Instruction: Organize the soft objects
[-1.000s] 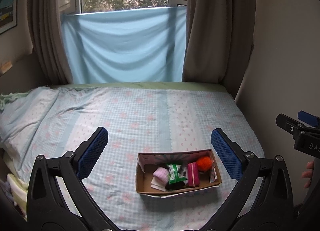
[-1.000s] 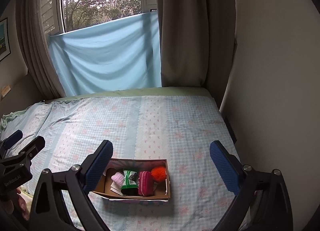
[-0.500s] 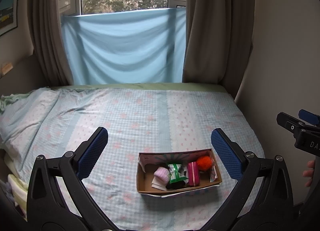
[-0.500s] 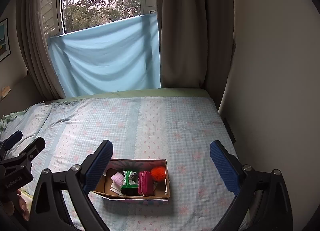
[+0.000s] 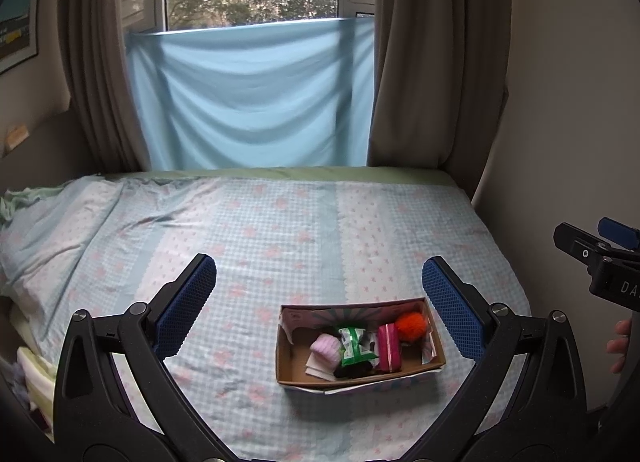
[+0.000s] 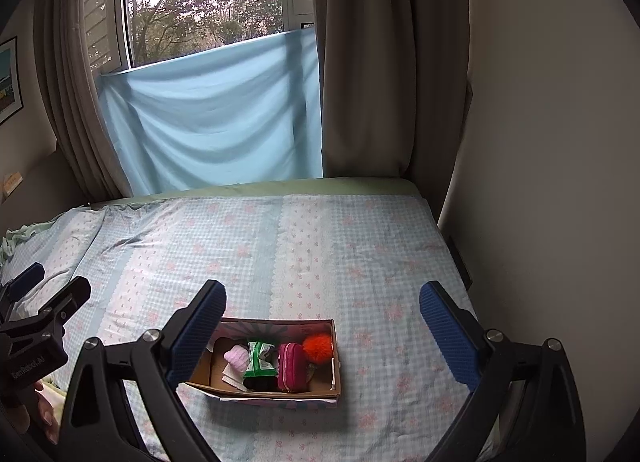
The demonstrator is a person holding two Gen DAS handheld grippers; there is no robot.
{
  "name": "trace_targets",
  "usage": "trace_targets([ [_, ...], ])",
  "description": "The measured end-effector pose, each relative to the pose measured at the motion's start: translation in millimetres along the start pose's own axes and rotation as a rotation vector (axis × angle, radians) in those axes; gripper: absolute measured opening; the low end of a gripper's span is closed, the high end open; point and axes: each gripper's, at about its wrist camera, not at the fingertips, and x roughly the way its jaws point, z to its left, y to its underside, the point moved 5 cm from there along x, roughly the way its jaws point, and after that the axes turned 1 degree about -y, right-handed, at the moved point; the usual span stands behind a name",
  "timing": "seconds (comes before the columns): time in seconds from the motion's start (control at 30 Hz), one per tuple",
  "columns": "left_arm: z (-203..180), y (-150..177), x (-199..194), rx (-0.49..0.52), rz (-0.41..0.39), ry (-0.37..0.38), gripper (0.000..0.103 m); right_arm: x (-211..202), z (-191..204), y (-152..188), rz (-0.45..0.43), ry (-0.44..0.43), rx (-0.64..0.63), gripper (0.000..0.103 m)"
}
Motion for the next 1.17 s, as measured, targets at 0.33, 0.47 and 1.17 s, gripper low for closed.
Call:
trace_targets([
  [0.33,-2,0,1,0.001,-0.008,-0.009,0.103,2,2,-2,0.000,-0.004,0.000,0.097],
  [0.47,-3,-1,0,0.000,-0.015,-0.008,0.103,2,4,-2,-0.005,-0.005,-0.001,0.097],
  [1.17,-1,-10,7,-0.001,-0.053,-0.099,0.103,15,3,-5,0.015,-0.004,-0.007,0.097],
])
